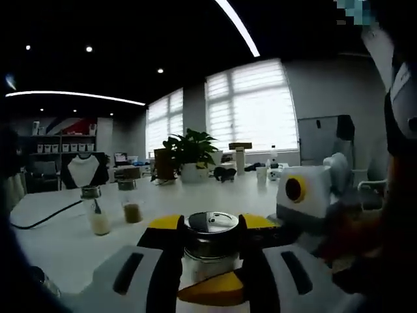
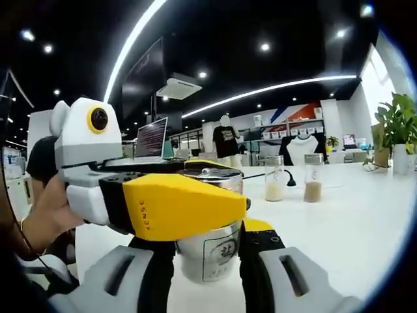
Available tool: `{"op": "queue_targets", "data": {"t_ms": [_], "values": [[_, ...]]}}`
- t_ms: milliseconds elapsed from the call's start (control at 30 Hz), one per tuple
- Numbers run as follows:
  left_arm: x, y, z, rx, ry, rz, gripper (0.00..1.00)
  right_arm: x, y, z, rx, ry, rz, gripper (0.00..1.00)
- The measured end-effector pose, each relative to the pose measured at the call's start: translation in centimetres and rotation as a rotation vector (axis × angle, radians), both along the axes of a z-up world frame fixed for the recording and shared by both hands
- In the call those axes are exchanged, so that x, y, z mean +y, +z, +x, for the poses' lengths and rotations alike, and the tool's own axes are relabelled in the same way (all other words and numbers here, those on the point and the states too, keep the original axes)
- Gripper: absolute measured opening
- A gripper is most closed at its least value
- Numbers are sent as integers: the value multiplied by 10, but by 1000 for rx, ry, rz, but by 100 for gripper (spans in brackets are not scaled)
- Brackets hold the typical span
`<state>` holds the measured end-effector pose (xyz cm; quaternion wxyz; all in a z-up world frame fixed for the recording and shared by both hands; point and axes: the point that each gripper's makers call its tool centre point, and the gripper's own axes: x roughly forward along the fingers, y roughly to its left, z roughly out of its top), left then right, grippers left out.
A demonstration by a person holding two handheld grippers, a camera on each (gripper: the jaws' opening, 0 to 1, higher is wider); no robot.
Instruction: Rotate the seasoning bottle until the label or dispensing opening points toward the visible target arrow and the bottle remains upright within the marked orientation range
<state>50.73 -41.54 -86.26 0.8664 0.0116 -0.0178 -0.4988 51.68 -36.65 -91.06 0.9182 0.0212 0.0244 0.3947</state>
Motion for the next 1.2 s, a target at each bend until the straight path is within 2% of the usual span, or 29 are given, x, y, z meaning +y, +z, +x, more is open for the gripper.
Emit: {"op": "queue_targets", "data": {"t_ms": [200, 233, 300, 467, 733, 1067, 1200], "values": [[-1, 4, -8, -6, -73, -7, 35, 2, 3, -4, -6, 24, 3, 37], [-1, 2, -10, 11, -99, 0, 35, 2, 2, -4, -9, 30, -9, 38], [0, 1, -9, 26, -111, 1, 35, 3, 3, -7, -42, 48, -31, 38], [0, -2, -14, 14, -138, 30, 34, 4, 2, -11, -51, 87, -42, 38], [1, -1, -20, 14, -192, 26, 35, 7, 4, -19, -83, 134, -42, 35], [0, -9, -16, -2, -160, 79, 35, 8, -5, -14, -86, 97, -97, 35], [-1, -13, -14, 9, -141, 93, 35, 6, -9, -13, -63, 89, -91, 35]]}}
